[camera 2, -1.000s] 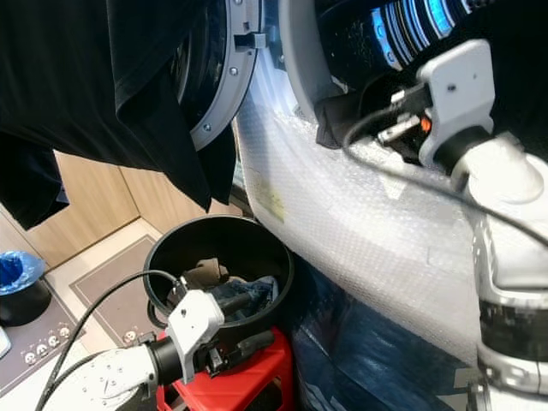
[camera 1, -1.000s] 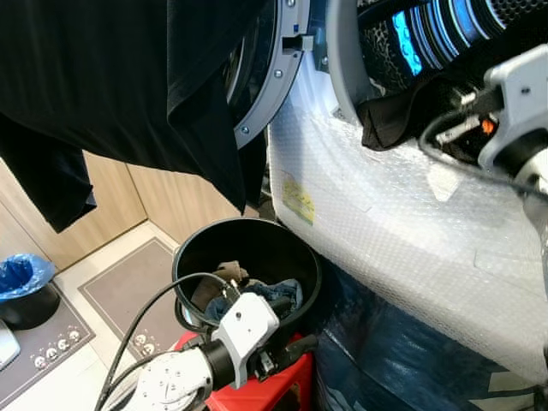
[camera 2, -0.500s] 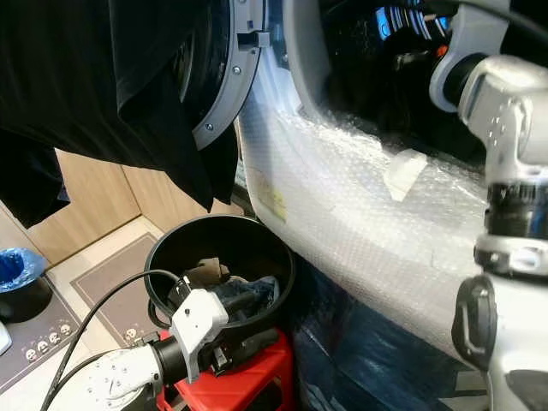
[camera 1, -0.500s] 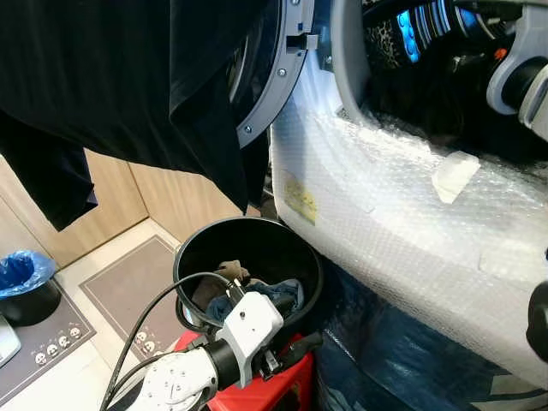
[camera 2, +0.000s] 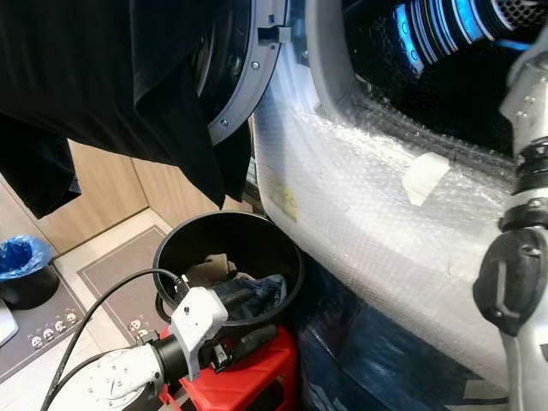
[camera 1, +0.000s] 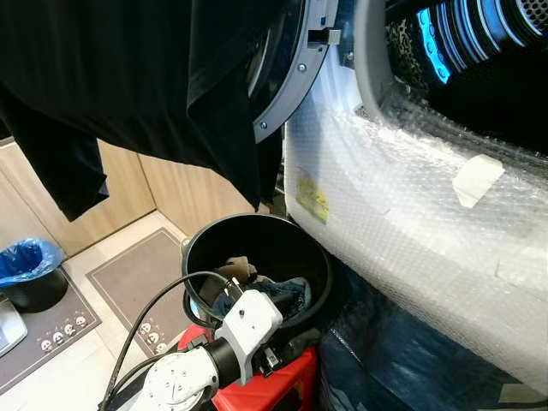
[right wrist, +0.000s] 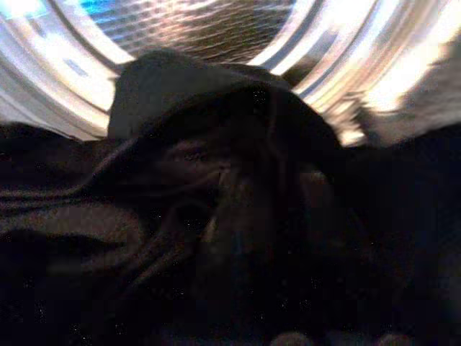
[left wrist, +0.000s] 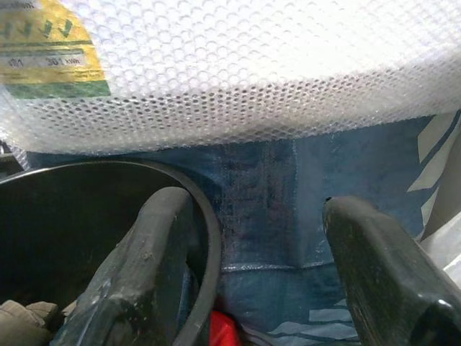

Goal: Clothes washing

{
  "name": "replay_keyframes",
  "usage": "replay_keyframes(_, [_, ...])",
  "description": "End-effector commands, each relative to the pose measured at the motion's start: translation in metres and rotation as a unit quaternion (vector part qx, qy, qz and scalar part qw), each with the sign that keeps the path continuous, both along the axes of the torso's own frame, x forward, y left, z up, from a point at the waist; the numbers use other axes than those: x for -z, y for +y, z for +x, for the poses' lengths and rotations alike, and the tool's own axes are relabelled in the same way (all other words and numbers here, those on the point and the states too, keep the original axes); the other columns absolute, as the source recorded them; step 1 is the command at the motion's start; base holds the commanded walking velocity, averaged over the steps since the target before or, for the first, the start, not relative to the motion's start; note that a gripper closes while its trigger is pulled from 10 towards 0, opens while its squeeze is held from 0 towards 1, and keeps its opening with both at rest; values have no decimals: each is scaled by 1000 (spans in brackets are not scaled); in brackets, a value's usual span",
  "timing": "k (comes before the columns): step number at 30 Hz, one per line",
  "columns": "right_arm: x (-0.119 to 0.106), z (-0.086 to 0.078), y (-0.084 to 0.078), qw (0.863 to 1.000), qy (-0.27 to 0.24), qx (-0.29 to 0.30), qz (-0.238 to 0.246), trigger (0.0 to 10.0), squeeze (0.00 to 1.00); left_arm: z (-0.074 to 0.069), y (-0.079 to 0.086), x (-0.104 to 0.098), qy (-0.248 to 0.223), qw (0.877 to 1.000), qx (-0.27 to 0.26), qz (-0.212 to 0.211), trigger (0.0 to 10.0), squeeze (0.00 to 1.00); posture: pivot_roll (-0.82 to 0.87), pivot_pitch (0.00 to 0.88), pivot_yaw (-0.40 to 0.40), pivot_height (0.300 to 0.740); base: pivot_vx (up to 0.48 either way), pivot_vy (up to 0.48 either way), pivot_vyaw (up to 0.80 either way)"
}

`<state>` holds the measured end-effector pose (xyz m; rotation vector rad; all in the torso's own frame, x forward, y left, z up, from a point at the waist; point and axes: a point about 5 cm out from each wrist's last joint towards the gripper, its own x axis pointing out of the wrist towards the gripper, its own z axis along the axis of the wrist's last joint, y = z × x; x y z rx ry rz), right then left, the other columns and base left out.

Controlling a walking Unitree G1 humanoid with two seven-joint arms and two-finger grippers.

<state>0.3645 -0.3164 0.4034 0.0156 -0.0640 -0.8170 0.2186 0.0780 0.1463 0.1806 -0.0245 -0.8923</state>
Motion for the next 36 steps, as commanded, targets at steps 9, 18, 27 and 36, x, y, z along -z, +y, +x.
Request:
replay_keyframes(9, [-25, -30, -31, 980, -52, 170, -92, 10000, 0, -2, 2, 0, -6, 1000, -9, 7, 10000, 0, -11, 79, -75, 740, 0, 0, 0])
replay_keyframes(18, [-16, -23, -15, 983, -60, 144, -96, 10000, 910, -3, 2, 0, -3, 1000, -3, 7, 10000, 0, -21, 88, -62, 740, 0, 0, 0])
replay_keyframes(27, [1, -14, -3, 996, 7, 69, -49, 10000, 1000, -2, 3, 0, -3, 1000, -1, 8, 10000, 0, -27, 88, -54, 740, 0, 0, 0])
replay_keyframes(36, [14, -19, 10, 997, 64, 12, -52, 10000, 1000, -1, 1, 0, -2, 1000, 6, 7, 10000, 0, -53, 90, -47, 740, 0, 0, 0])
